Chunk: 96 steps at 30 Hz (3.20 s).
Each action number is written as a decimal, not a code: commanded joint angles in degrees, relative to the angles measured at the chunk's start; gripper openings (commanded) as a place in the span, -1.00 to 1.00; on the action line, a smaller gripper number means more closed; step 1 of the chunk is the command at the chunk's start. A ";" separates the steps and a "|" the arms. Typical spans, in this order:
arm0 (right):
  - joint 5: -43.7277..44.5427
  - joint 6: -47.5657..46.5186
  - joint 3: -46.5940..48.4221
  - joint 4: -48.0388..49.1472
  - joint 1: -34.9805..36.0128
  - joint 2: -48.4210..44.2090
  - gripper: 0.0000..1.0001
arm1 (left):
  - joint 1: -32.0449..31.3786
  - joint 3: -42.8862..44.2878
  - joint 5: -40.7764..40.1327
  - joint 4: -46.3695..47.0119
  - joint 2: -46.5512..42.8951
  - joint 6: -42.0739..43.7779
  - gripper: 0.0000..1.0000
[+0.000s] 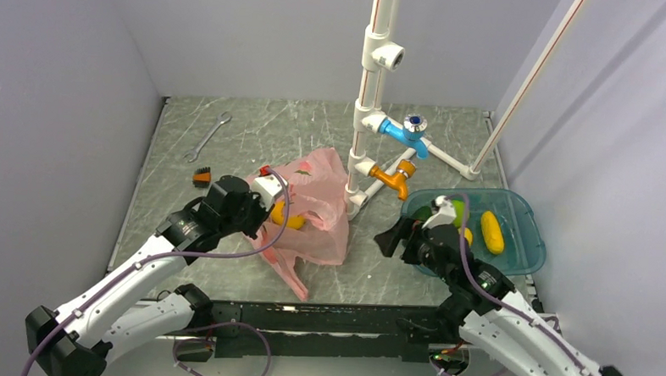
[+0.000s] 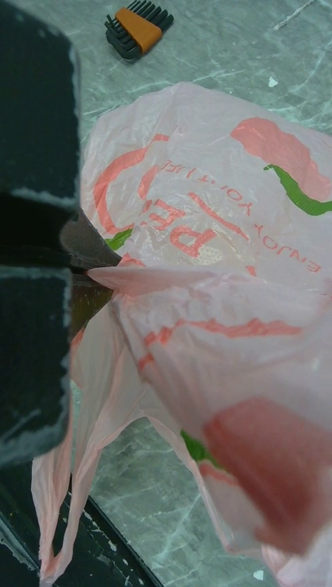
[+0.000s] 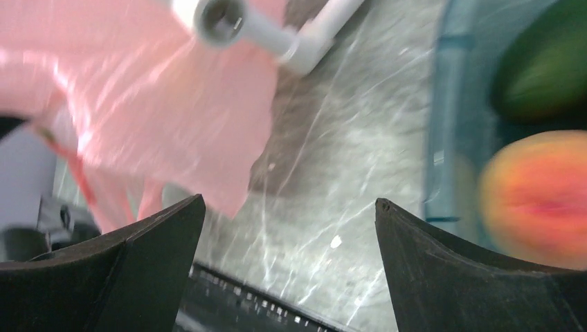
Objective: Take the fake fruits out of the plastic bag
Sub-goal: Take out the fake fruit from the plastic bag.
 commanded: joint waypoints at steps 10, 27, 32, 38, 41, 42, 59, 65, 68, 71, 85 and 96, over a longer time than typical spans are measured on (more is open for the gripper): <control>27.46 1.26 -8.10 27.98 42.05 11.75 0.87 | -0.12 2.07 -1.35 0.13 -0.16 0.98 -1.00; 23.34 -31.26 15.89 58.40 43.61 59.46 0.45 | -0.13 2.01 -0.52 0.26 -0.70 0.49 -1.00; 16.61 -35.88 15.78 68.04 37.48 64.05 0.54 | -0.15 1.83 -0.63 0.49 -1.39 0.49 -1.00; 14.76 -37.83 14.80 78.63 34.06 70.04 0.59 | -0.12 1.44 -0.73 1.09 -2.27 0.39 -1.00; 15.99 -38.81 15.28 82.40 33.48 73.35 0.60 | -0.10 1.37 -0.52 1.72 -1.62 0.40 -1.00; 16.25 -39.19 15.33 84.02 33.40 74.30 0.60 | -0.13 1.41 -0.52 1.76 -1.27 0.46 -1.00; 18.39 -41.62 17.69 94.21 30.83 83.60 0.83 | -0.13 0.82 3.47 3.84 0.74 0.21 -1.00; 16.14 -45.16 20.04 99.55 27.94 89.51 0.90 | -0.15 1.22 1.74 4.72 2.71 -0.09 -1.00; 14.94 -47.67 22.82 100.28 27.02 92.65 0.97 | -0.15 1.29 1.54 5.42 4.18 0.02 -1.00; 12.49 -47.93 26.24 97.72 25.87 95.16 0.98 | -0.15 1.88 1.08 5.29 6.28 0.17 -1.00; 3.10 -44.77 32.01 87.92 23.26 98.17 0.24 | 0.01 2.10 -2.79 4.50 8.21 -0.56 -1.00; 2.60 -43.28 30.70 86.72 22.39 99.44 0.65 | -0.05 2.24 -5.82 3.08 8.53 -0.93 -1.00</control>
